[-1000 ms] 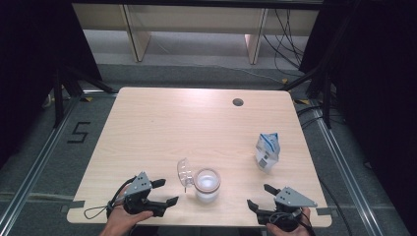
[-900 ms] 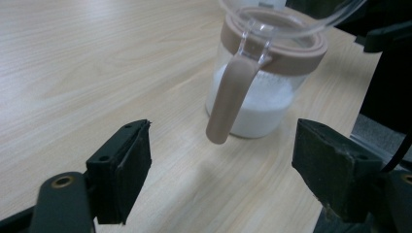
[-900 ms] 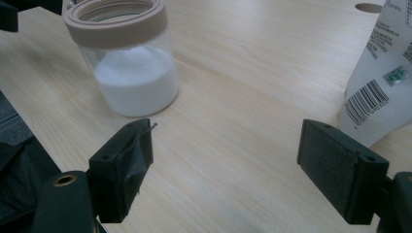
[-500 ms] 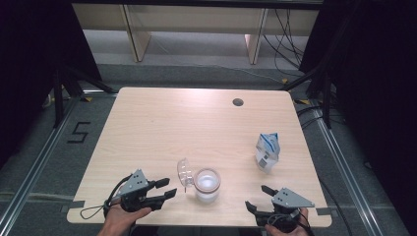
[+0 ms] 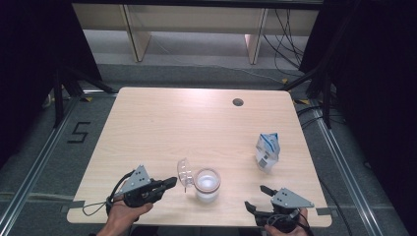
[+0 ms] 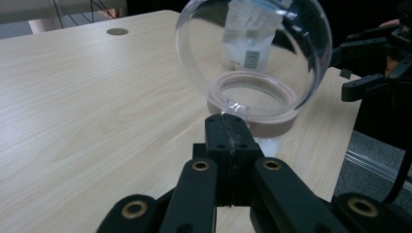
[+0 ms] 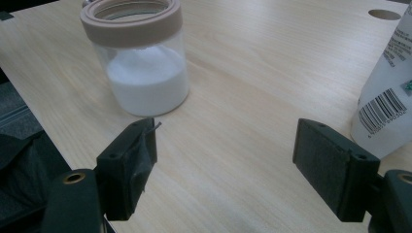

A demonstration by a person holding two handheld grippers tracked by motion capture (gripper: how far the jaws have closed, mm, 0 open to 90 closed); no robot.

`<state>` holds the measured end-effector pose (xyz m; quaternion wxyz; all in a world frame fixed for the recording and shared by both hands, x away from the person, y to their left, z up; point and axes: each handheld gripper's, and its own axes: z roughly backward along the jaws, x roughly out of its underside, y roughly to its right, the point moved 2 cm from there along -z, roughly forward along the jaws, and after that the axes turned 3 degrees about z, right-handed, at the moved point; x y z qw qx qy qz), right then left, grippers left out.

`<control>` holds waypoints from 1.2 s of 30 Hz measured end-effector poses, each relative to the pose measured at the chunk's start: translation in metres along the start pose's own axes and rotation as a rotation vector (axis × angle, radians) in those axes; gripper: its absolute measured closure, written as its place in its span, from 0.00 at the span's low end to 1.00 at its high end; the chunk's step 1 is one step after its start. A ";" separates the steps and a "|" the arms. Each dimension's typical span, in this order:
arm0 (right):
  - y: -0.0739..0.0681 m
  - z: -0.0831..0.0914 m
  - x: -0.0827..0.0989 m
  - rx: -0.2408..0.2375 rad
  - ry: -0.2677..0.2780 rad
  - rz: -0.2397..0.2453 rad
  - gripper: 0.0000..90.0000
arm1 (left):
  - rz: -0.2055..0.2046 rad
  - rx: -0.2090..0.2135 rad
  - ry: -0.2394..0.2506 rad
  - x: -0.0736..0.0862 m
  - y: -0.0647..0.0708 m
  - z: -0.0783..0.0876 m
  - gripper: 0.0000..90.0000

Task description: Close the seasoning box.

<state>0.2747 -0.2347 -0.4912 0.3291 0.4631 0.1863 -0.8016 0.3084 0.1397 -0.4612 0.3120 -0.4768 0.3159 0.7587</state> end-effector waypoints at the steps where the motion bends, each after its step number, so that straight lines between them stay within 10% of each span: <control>1: 0.000 0.000 0.000 0.000 0.002 -0.002 0.28 | -0.020 -0.001 -0.008 -0.001 0.000 -0.001 0.99; 36: -0.001 -0.001 0.000 0.006 -0.003 0.012 0.28 | -0.067 0.055 -0.007 -0.015 0.016 -0.018 0.99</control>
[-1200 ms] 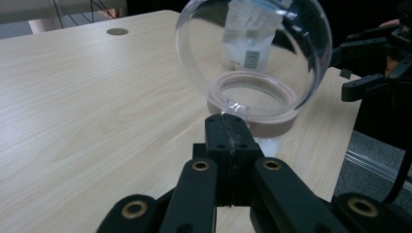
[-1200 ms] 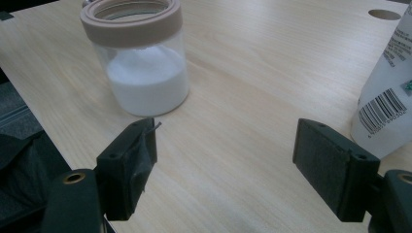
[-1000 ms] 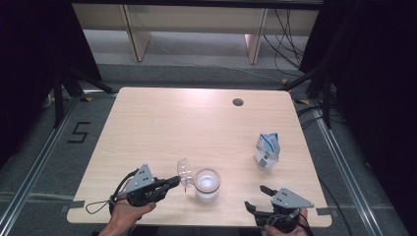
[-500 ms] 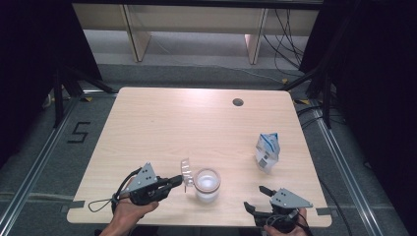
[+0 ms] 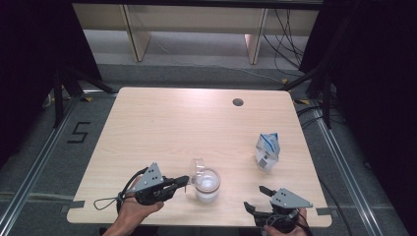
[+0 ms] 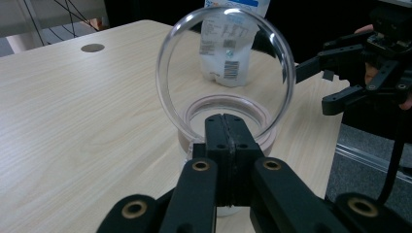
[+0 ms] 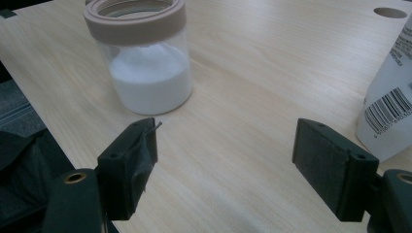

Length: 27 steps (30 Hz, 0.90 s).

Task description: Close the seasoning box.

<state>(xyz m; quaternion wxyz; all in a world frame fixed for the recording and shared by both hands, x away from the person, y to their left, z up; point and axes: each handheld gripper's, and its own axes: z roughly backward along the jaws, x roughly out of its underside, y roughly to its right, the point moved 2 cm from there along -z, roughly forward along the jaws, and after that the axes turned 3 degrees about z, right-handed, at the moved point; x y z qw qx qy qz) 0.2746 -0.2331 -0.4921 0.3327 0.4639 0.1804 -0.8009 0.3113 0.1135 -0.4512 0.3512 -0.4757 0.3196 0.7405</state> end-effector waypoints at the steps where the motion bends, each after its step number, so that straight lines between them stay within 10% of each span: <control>1: 0.000 0.000 0.000 -0.002 -0.002 -0.004 0.28 | -0.003 0.006 -0.001 0.000 0.001 0.000 0.99; 10: 0.000 -0.001 0.001 -0.017 0.003 -0.015 0.28 | 0.051 0.042 0.019 0.000 0.000 0.000 0.88; 27: 0.000 -0.004 -0.003 -0.062 0.062 -0.032 0.18 | 0.133 0.046 -0.004 0.010 -0.003 0.013 0.35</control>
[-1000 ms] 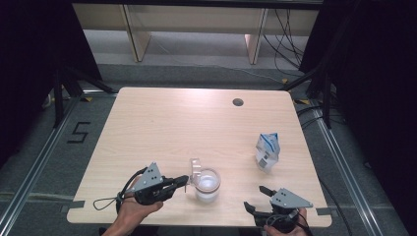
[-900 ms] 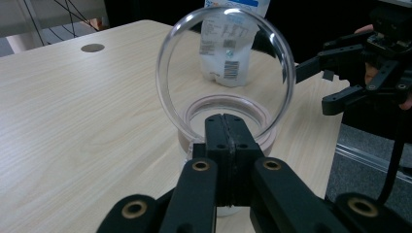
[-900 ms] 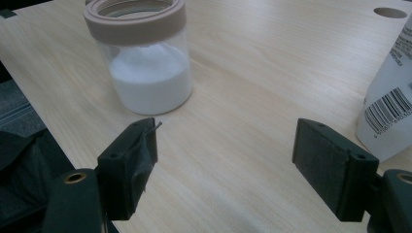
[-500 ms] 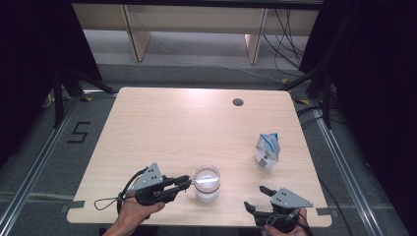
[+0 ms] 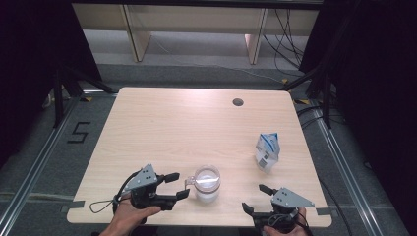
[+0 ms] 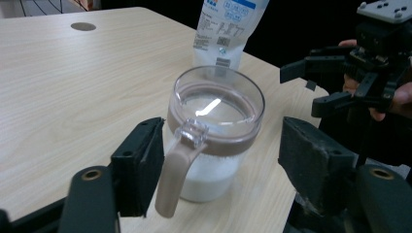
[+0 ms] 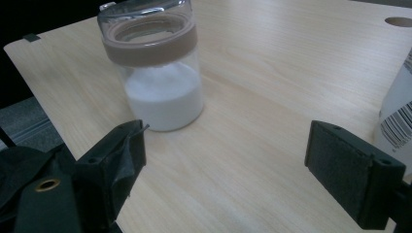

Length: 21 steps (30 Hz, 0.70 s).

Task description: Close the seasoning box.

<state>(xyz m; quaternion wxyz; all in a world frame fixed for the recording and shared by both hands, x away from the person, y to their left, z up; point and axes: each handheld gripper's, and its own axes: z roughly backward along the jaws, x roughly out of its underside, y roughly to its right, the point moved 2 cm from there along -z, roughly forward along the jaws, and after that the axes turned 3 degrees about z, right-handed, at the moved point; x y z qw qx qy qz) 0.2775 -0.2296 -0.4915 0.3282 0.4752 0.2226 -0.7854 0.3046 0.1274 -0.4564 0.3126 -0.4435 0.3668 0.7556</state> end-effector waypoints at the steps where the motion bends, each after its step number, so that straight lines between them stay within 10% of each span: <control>1: -0.001 0.001 0.000 -0.018 -0.005 -0.006 0.18 | 0.007 -0.003 -0.004 0.002 0.000 0.001 0.34; 21: 0.000 0.003 0.001 -0.012 -0.001 -0.027 0.18 | 0.026 -0.021 -0.091 0.025 0.001 0.007 0.26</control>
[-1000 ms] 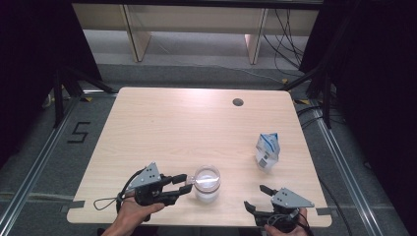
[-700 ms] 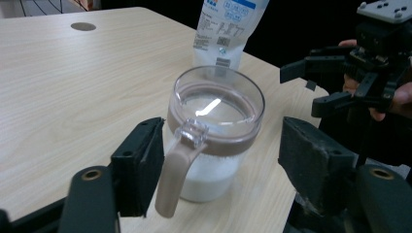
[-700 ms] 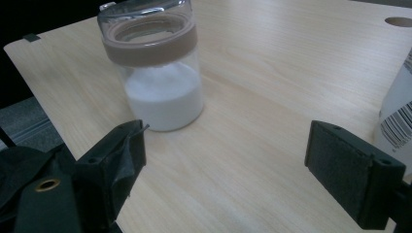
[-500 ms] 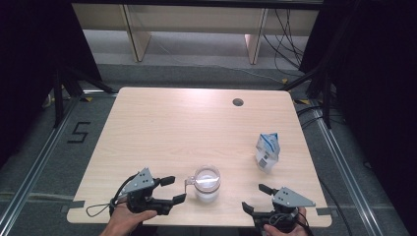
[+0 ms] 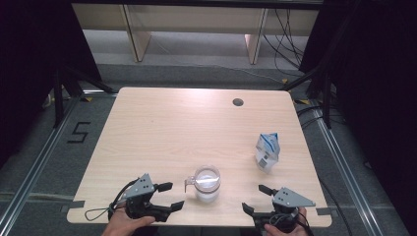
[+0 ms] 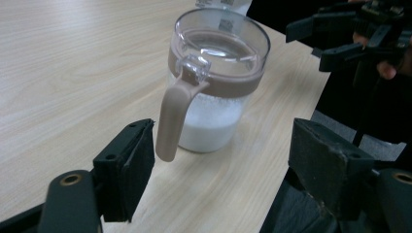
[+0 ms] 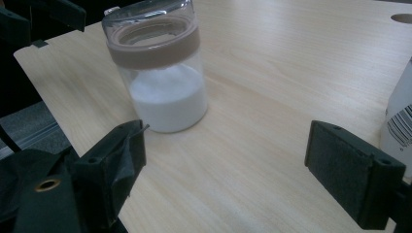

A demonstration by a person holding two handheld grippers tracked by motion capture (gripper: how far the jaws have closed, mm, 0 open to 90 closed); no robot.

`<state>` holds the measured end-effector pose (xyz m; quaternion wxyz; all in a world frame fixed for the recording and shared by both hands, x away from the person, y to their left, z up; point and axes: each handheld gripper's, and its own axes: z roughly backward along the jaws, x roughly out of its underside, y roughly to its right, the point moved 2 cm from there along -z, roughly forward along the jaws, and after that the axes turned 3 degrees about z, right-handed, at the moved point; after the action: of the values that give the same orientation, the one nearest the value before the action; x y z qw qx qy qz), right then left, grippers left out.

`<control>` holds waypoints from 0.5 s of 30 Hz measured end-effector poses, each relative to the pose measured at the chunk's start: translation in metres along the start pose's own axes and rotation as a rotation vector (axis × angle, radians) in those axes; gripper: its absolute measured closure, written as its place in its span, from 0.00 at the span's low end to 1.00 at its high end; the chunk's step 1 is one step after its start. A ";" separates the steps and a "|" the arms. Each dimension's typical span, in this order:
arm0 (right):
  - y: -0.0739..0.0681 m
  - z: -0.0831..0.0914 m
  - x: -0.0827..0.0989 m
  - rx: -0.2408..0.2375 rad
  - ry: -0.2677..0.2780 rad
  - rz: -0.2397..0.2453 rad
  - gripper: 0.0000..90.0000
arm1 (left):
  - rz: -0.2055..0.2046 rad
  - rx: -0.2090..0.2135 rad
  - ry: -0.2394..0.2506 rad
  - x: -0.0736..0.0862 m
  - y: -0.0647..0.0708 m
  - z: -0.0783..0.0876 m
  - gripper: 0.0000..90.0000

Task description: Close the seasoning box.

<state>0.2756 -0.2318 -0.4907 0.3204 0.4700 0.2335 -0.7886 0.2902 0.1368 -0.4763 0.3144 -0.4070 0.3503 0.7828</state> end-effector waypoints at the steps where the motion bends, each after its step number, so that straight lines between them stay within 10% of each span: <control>1: 0.000 0.001 0.000 0.004 -0.002 -0.003 0.18 | -0.024 -0.005 -0.010 0.002 0.000 0.000 0.26; 15: -0.006 -0.001 0.001 0.007 -0.047 -0.027 0.18 | -0.043 -0.017 -0.044 0.016 0.002 0.003 0.22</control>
<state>0.2711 -0.2274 -0.4914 0.3134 0.4492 0.2293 -0.8046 0.2797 0.1409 -0.4883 0.3353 -0.3999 0.3281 0.7874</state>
